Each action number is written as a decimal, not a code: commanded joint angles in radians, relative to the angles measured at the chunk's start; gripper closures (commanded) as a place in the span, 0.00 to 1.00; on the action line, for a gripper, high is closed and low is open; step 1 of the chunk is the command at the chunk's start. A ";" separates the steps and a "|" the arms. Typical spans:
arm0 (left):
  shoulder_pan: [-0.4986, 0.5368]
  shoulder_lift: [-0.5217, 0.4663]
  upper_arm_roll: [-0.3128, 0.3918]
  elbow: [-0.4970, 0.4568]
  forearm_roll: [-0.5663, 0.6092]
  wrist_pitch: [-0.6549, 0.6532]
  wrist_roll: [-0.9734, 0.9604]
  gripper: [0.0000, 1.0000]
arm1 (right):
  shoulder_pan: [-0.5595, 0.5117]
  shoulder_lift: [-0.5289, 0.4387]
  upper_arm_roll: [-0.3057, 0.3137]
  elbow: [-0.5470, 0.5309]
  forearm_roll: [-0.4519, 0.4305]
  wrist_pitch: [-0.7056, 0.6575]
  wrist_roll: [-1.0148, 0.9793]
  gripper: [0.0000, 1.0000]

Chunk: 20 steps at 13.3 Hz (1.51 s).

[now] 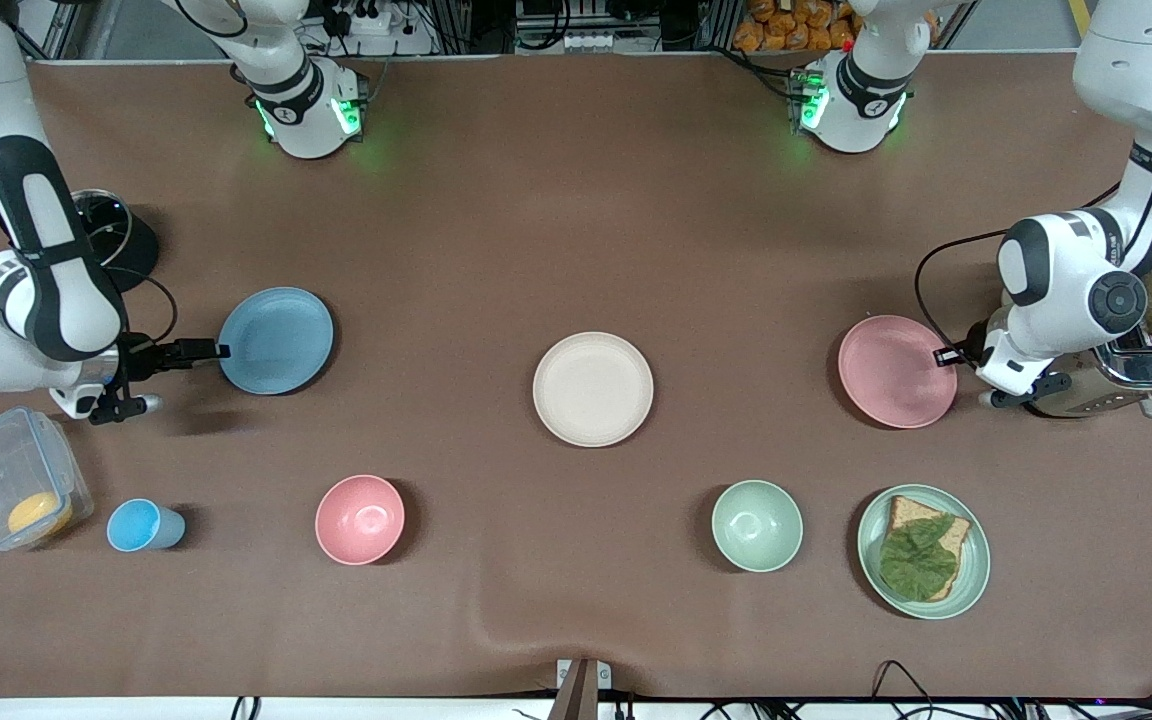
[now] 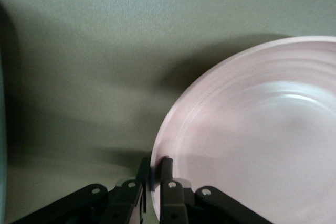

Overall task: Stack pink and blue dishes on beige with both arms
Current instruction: 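Carry the pink plate toward the beige plate while the right gripper lifts the blue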

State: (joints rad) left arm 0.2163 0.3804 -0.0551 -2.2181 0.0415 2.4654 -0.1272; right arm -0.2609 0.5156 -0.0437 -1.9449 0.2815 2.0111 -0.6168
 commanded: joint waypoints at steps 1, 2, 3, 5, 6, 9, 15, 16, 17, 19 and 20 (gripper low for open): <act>0.011 -0.004 -0.020 0.006 -0.012 0.006 -0.006 1.00 | 0.011 0.021 -0.001 0.007 0.022 -0.009 -0.017 0.00; 0.012 -0.035 -0.029 0.006 -0.012 0.003 -0.005 1.00 | 0.020 0.021 -0.001 0.007 0.021 -0.011 -0.017 0.00; 0.012 -0.067 -0.041 0.008 -0.014 -0.002 -0.002 1.00 | 0.029 0.026 -0.001 0.007 0.021 -0.015 -0.018 0.00; 0.011 -0.135 -0.096 0.023 -0.014 -0.017 0.000 1.00 | 0.045 0.030 -0.001 0.009 0.021 -0.029 -0.021 0.15; 0.012 -0.150 -0.126 0.047 -0.022 -0.038 -0.002 1.00 | 0.048 0.030 -0.001 0.009 0.019 -0.035 -0.043 0.28; 0.005 -0.152 -0.227 0.170 -0.092 -0.129 -0.011 1.00 | 0.035 0.055 -0.001 0.027 0.019 -0.038 -0.142 0.59; -0.087 -0.042 -0.378 0.300 -0.172 -0.151 -0.089 1.00 | 0.035 0.078 -0.002 0.066 0.016 -0.052 -0.187 1.00; -0.122 -0.020 -0.378 0.325 -0.172 -0.151 -0.107 1.00 | 0.037 0.080 -0.002 0.081 0.016 -0.063 -0.184 1.00; -0.170 0.004 -0.378 0.349 -0.172 -0.151 -0.144 1.00 | 0.035 0.080 -0.002 0.099 0.016 -0.086 -0.181 1.00; -0.237 0.058 -0.378 0.380 -0.172 -0.151 -0.245 1.00 | 0.035 0.080 -0.004 0.144 0.012 -0.150 -0.163 1.00; -0.277 0.069 -0.378 0.386 -0.173 -0.149 -0.274 1.00 | 0.035 0.080 -0.004 0.165 0.008 -0.182 -0.152 1.00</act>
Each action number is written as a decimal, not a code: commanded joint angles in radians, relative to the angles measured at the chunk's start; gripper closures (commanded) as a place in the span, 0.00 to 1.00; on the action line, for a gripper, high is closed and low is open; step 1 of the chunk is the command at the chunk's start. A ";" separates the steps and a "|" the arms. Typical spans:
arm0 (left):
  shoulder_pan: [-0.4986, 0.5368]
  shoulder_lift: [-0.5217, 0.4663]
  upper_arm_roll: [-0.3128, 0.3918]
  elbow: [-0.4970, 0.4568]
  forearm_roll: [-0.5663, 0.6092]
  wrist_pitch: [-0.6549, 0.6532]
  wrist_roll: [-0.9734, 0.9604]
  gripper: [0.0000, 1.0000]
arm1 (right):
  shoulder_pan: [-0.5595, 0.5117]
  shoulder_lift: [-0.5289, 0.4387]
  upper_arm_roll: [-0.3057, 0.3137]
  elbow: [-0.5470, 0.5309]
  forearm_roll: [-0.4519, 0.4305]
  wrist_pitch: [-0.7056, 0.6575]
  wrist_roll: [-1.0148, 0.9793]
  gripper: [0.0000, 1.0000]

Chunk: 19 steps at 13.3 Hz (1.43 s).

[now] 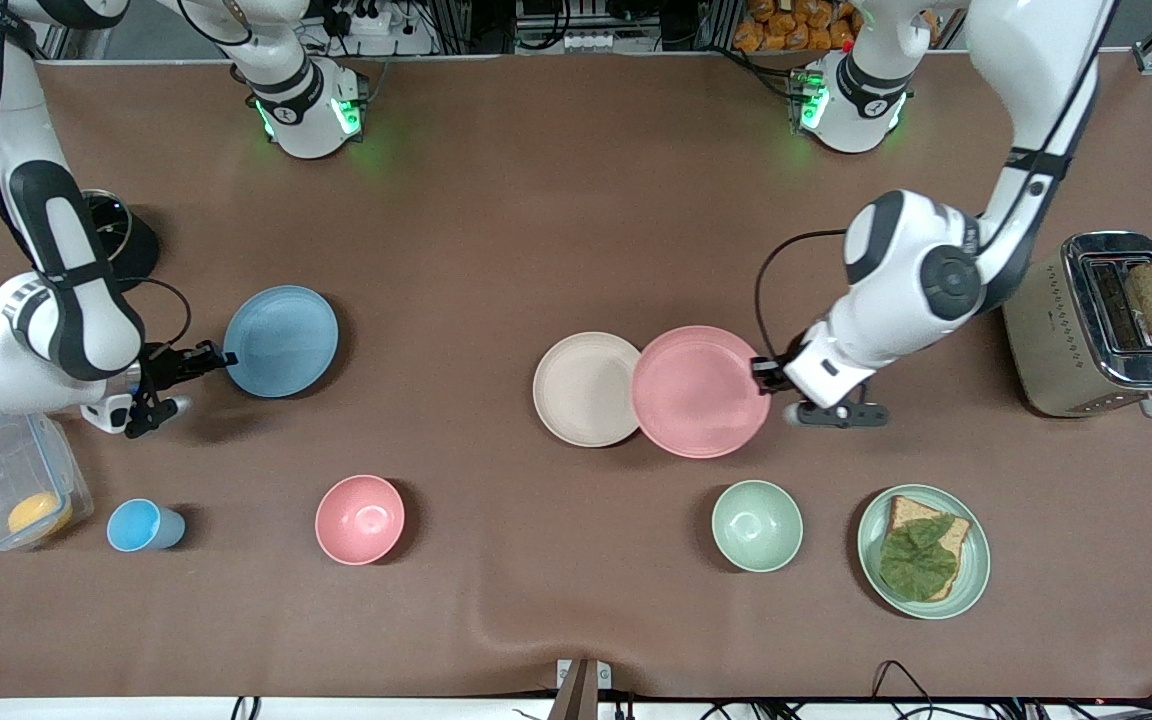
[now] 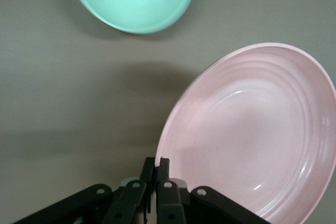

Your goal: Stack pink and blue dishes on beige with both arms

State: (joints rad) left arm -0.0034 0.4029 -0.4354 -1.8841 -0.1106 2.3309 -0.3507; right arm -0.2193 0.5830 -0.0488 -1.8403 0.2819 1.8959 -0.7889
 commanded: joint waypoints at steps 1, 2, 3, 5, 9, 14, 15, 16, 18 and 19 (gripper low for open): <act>-0.084 0.062 0.003 0.051 -0.020 -0.013 -0.079 1.00 | -0.006 0.012 0.001 0.075 0.005 -0.081 0.031 1.00; -0.102 0.080 0.004 0.053 -0.020 -0.004 -0.093 1.00 | -0.005 0.012 0.001 0.084 0.005 -0.090 0.033 1.00; -0.112 0.102 0.003 0.054 -0.020 0.014 -0.094 1.00 | -0.005 0.012 0.000 0.090 0.003 -0.093 0.033 1.00; -0.136 0.151 0.004 0.053 -0.020 0.071 -0.099 1.00 | -0.006 0.012 0.000 0.092 0.003 -0.094 0.033 1.00; -0.153 0.209 0.007 0.054 -0.008 0.136 -0.102 1.00 | -0.005 0.012 0.000 0.092 0.003 -0.094 0.033 1.00; -0.164 0.218 0.007 0.065 -0.003 0.137 -0.102 1.00 | 0.004 0.011 0.000 0.118 0.003 -0.126 0.074 1.00; -0.171 0.234 0.009 0.082 -0.003 0.137 -0.100 1.00 | 0.008 0.011 0.000 0.131 0.003 -0.142 0.097 1.00; -0.174 0.247 0.009 0.089 -0.003 0.139 -0.102 1.00 | 0.015 0.012 0.000 0.150 0.003 -0.165 0.126 1.00; -0.190 0.266 0.014 0.096 -0.003 0.140 -0.102 1.00 | 0.037 0.011 0.000 0.182 0.003 -0.208 0.184 1.00; -0.193 0.275 0.014 0.097 -0.003 0.149 -0.102 1.00 | 0.041 0.011 0.000 0.184 0.003 -0.212 0.195 1.00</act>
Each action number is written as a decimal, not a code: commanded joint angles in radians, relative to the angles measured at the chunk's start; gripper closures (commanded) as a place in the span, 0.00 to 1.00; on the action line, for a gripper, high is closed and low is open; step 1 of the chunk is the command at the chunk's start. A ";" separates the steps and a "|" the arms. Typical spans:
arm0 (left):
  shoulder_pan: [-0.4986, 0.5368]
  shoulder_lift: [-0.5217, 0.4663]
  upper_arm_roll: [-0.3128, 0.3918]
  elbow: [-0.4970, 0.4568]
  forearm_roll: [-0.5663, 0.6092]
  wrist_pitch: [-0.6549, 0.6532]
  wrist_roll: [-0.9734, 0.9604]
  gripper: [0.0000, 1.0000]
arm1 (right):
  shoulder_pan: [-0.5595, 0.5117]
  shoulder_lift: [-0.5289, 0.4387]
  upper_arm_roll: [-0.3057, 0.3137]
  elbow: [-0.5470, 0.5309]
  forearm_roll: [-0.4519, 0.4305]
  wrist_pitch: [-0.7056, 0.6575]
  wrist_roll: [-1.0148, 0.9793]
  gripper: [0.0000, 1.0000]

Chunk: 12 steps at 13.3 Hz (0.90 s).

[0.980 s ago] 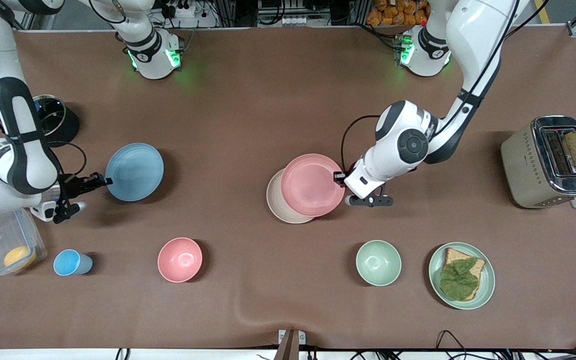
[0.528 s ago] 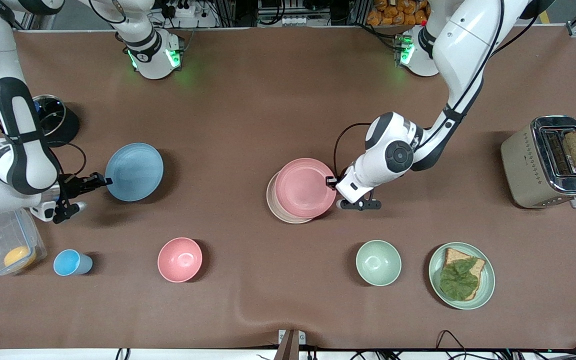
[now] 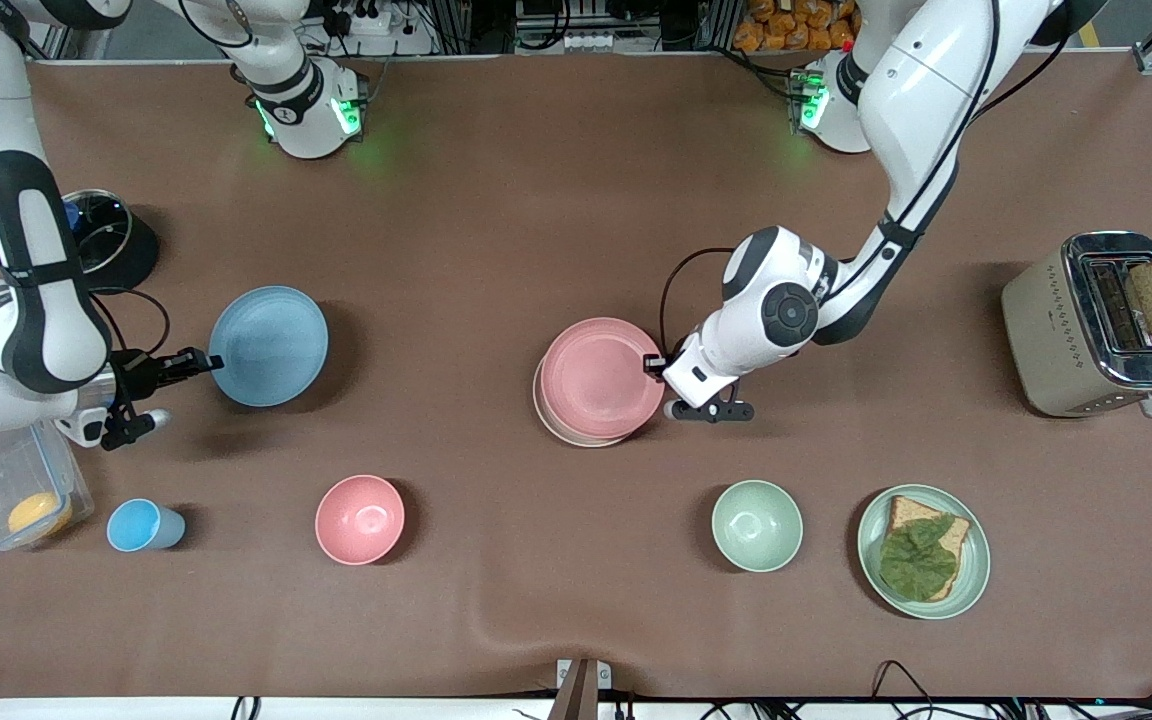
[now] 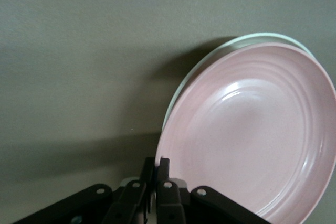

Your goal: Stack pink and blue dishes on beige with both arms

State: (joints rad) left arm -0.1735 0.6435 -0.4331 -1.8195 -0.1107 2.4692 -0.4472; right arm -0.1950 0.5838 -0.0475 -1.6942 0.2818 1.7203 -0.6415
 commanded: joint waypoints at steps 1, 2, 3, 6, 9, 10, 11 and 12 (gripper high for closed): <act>-0.029 0.042 0.011 0.034 -0.003 0.025 -0.005 1.00 | 0.016 0.011 -0.002 0.039 0.003 -0.036 0.049 1.00; -0.034 0.045 0.013 0.036 -0.004 0.033 -0.005 1.00 | 0.017 0.010 -0.002 0.041 0.003 -0.036 0.051 1.00; -0.034 0.051 0.014 0.046 -0.003 0.033 -0.005 1.00 | 0.020 0.010 -0.002 0.041 0.003 -0.036 0.055 1.00; -0.034 0.056 0.016 0.052 -0.003 0.034 -0.004 1.00 | 0.055 0.005 0.001 0.064 0.008 -0.062 0.136 1.00; -0.034 0.059 0.020 0.060 -0.003 0.034 -0.004 1.00 | 0.139 -0.001 0.003 0.090 0.020 -0.105 0.297 1.00; -0.035 0.062 0.023 0.066 -0.004 0.034 -0.004 1.00 | 0.167 -0.001 0.003 0.097 0.022 -0.105 0.342 1.00; -0.037 0.064 0.023 0.066 -0.003 0.034 -0.004 1.00 | 0.196 -0.001 0.005 0.100 0.023 -0.099 0.380 1.00; -0.041 0.067 0.023 0.068 -0.004 0.034 -0.005 1.00 | 0.222 -0.001 0.005 0.103 0.025 -0.099 0.419 1.00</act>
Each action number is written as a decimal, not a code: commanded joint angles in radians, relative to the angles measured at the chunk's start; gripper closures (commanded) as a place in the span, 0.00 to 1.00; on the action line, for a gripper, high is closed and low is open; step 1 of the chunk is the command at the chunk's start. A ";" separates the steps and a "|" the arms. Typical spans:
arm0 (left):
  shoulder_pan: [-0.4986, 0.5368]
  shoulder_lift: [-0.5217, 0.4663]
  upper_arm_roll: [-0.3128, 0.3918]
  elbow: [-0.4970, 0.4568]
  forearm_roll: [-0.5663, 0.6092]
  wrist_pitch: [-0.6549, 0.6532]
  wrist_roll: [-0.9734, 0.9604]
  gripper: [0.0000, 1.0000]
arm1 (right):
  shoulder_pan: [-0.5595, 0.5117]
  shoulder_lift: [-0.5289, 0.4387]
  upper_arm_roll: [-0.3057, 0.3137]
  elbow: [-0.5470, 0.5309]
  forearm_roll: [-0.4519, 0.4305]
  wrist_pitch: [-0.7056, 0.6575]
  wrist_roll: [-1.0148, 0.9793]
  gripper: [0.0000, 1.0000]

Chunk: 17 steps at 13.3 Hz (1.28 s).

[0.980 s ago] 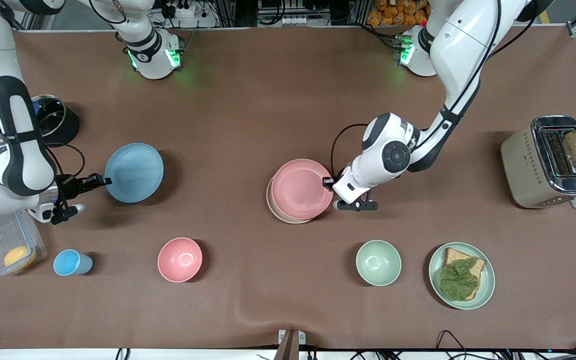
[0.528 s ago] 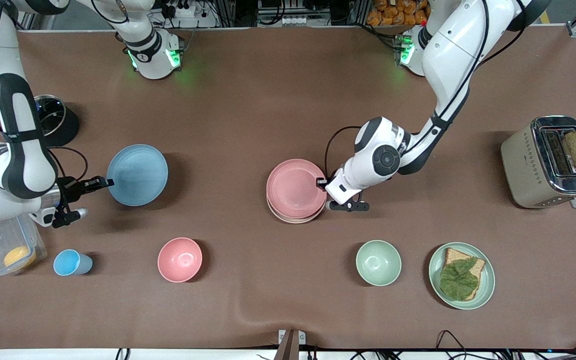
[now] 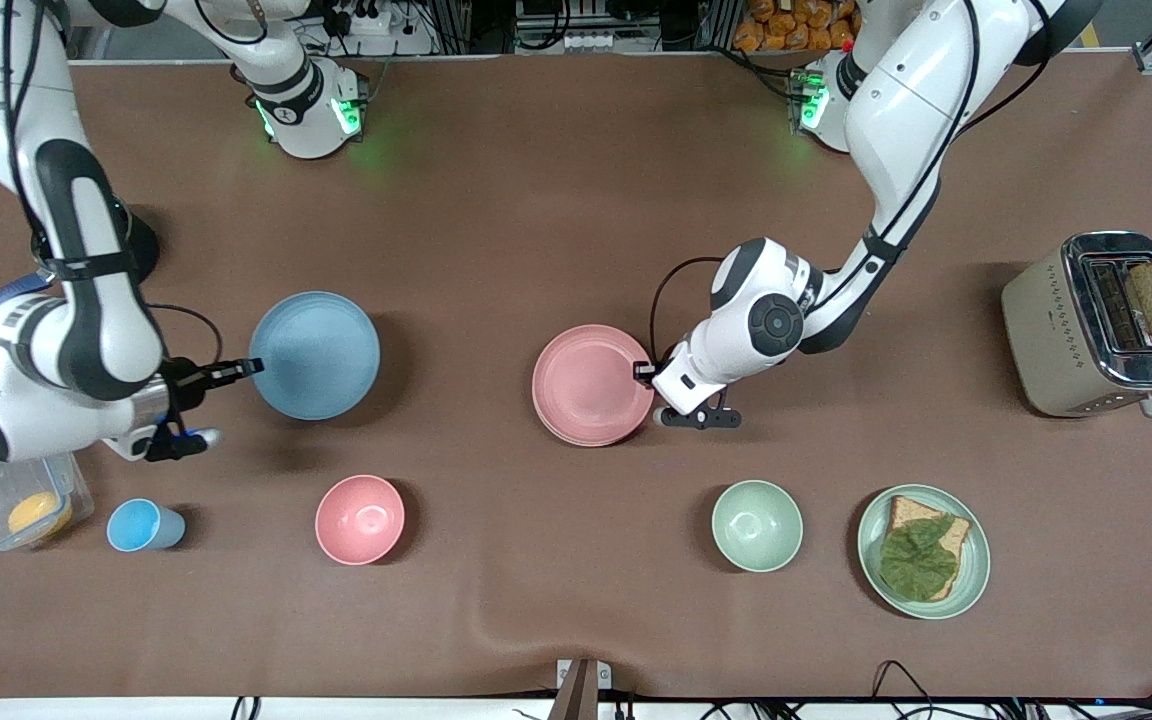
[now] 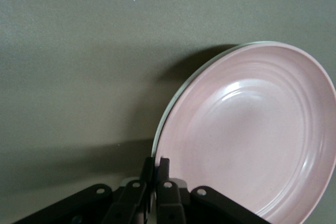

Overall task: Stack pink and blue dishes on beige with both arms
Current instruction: 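Carry the blue plate toward the stack while the left gripper withdraws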

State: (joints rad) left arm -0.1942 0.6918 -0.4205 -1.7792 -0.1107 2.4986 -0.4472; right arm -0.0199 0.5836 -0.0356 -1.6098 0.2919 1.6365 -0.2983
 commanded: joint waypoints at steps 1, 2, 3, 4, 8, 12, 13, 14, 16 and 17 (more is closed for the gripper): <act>-0.022 0.023 0.011 0.029 -0.004 0.005 -0.005 1.00 | 0.067 -0.001 -0.003 0.027 0.015 -0.014 0.115 1.00; -0.024 0.029 0.014 0.038 -0.004 0.005 -0.007 1.00 | 0.081 0.001 -0.001 0.033 0.015 -0.012 0.152 1.00; -0.028 0.034 0.014 0.050 -0.006 0.005 -0.007 1.00 | 0.095 0.001 -0.003 0.033 0.033 -0.012 0.169 1.00; -0.030 0.034 0.015 0.053 -0.006 0.005 -0.007 0.93 | 0.104 0.001 -0.004 0.033 0.085 -0.012 0.169 1.00; -0.015 -0.027 0.034 0.057 -0.003 -0.006 -0.008 0.00 | 0.118 0.001 -0.004 0.033 0.116 -0.011 0.194 1.00; 0.088 -0.269 0.074 0.073 -0.001 -0.251 -0.011 0.00 | 0.184 0.005 -0.004 0.053 0.133 -0.007 0.287 1.00; 0.131 -0.329 0.074 0.075 0.000 -0.321 -0.008 0.00 | 0.211 0.008 -0.004 0.060 0.142 -0.007 0.318 1.00; 0.171 -0.391 0.074 0.075 0.028 -0.386 -0.004 0.00 | 0.237 0.008 -0.004 0.062 0.159 0.002 0.350 1.00; 0.219 -0.489 0.074 0.083 0.119 -0.493 -0.001 0.00 | 0.282 0.015 -0.004 0.062 0.191 0.067 0.401 1.00; 0.222 -0.521 0.074 0.104 0.182 -0.559 0.004 0.00 | 0.316 0.027 -0.004 0.062 0.213 0.095 0.416 1.00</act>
State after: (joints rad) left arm 0.0231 0.2534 -0.3459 -1.6557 -0.0124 2.0177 -0.4394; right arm 0.2500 0.5853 -0.0298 -1.5690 0.4586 1.7013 0.0765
